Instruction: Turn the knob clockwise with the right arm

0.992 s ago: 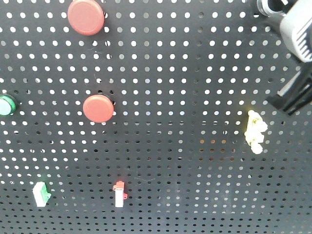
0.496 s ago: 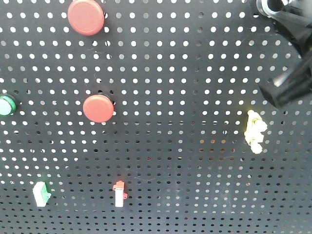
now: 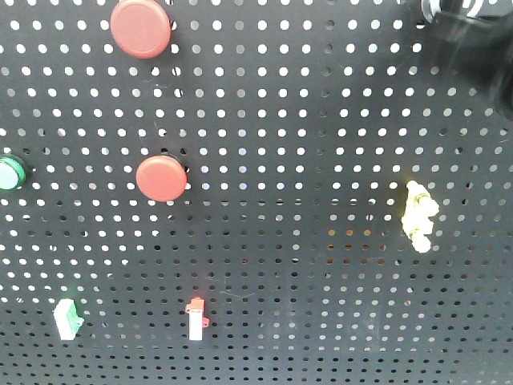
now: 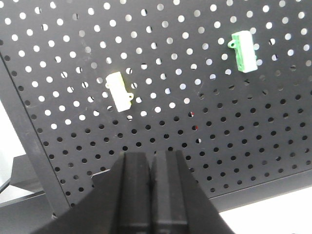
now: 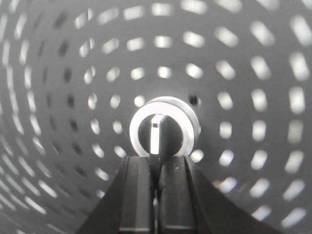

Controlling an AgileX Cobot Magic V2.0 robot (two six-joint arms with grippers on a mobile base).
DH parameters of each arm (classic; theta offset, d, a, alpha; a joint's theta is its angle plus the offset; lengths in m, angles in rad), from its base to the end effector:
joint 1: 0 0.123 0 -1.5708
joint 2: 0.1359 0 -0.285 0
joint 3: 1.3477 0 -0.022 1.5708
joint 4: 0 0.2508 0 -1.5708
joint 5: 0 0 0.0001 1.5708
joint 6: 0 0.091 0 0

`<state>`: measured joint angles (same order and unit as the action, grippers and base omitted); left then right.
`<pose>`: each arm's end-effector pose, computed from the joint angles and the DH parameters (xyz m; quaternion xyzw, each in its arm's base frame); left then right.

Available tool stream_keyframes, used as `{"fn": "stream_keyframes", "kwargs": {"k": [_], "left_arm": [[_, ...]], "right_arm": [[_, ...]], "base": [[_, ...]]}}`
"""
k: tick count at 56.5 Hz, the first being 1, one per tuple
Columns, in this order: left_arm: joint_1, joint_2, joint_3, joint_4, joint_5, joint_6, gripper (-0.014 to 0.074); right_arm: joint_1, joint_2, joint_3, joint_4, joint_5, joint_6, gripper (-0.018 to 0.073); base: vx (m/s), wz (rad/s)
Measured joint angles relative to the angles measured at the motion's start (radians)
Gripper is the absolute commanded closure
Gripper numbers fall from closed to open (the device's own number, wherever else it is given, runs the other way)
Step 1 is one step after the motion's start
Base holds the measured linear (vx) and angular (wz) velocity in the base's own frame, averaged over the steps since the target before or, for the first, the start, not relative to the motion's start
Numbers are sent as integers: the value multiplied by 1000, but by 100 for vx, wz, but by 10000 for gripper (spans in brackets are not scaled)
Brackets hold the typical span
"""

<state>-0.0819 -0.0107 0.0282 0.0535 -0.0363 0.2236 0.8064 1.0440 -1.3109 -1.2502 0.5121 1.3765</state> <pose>0.0562 -0.0048 0.2075 0.1201 0.6578 0.0718 0.7401 0.1678 0.1138 0.5084 -0.0203 0.6487 0.2137 0.7301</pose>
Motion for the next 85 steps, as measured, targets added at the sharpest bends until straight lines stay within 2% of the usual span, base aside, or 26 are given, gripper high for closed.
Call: {"fn": "stream_keyframes", "kwargs": {"k": [13, 18, 25, 34, 50, 56, 68, 76, 85], "left_arm": [[0, 0, 0, 0, 0, 0, 603], [0, 0, 0, 0, 0, 0, 603], [0, 0, 0, 0, 0, 0, 603], [0, 0, 0, 0, 0, 0, 603], [0, 0, 0, 0, 0, 0, 603], [0, 0, 0, 0, 0, 0, 603], [0, 0, 0, 0, 0, 0, 603], [0, 0, 0, 0, 0, 0, 603], [0, 0, 0, 0, 0, 0, 603]], "right_arm": [[0, 3, 0, -1, -23, 329, 567], [0, 5, 0, -18, -29, 409, 565], [0, 8, 4, -62, -30, 449, 546], [1, 8, 14, -106, -38, 464, 457], [1, 3, 16, -167, -74, 466, 152], [1, -1, 9, -189, -92, 465, 92], [0, -32, 8, -219, -147, 453, 97], [1, -83, -1, -244, -281, 395, 172], [1, -141, -2, -240, -286, 264, 273]], "base": [[0, 0], [0, 0], [0, 0], [0, 0], [0, 0], [0, 0], [0, 0], [0, 0], [0, 0]]}}
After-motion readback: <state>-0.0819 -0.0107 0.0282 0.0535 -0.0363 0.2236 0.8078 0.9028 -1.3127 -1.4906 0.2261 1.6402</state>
